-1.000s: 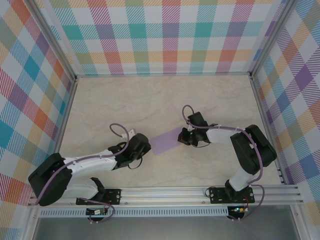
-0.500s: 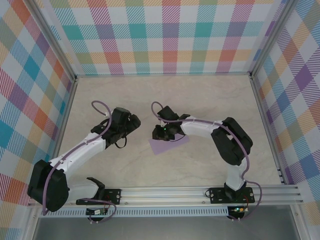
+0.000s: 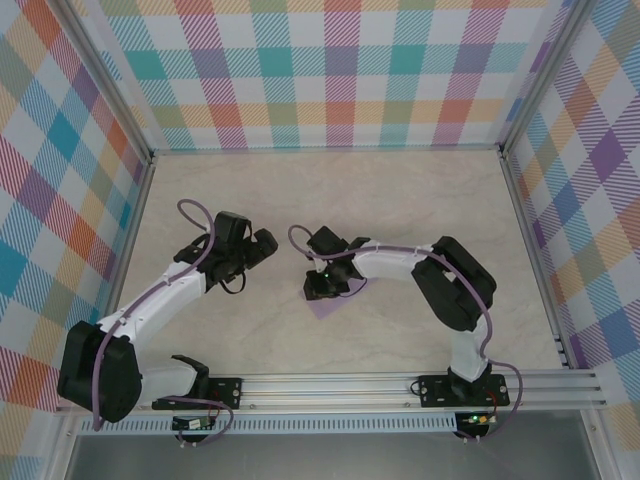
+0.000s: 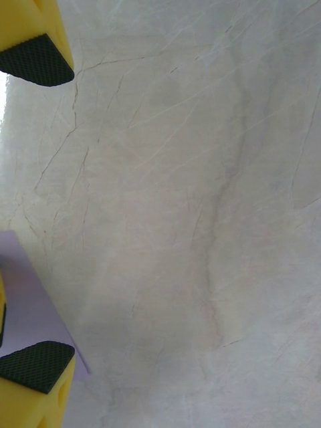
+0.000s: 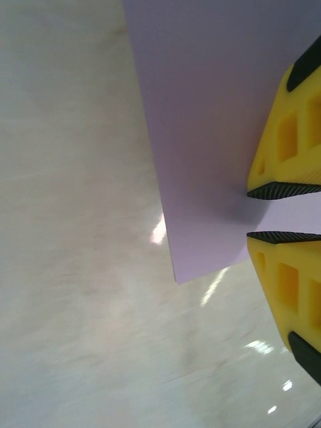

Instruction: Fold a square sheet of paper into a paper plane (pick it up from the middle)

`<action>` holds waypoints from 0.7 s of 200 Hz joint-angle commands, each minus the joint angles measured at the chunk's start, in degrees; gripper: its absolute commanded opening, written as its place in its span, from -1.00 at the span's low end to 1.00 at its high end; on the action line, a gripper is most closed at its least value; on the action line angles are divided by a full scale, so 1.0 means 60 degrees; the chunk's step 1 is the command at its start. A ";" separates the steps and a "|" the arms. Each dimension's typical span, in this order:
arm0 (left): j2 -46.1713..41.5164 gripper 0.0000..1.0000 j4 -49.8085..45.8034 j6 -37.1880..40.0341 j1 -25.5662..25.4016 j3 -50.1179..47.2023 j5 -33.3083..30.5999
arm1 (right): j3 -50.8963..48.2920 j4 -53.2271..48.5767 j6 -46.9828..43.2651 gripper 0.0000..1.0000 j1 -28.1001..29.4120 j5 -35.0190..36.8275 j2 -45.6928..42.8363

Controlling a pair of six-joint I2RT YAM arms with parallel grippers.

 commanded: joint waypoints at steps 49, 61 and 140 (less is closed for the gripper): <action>0.1073 1.00 0.1141 0.0193 0.0184 -0.0265 0.2220 | -0.0766 -0.1223 0.0328 -0.13 -0.0619 0.1743 -0.2466; 0.1178 1.00 0.1183 0.0185 0.0184 -0.0265 0.2399 | -0.0603 -0.1628 0.1507 0.00 -0.0689 0.2826 -0.2443; 0.1337 1.00 0.0982 0.0665 0.0180 -0.0312 0.2856 | 0.0759 -0.2797 0.3554 0.25 -0.1078 0.4133 -0.0677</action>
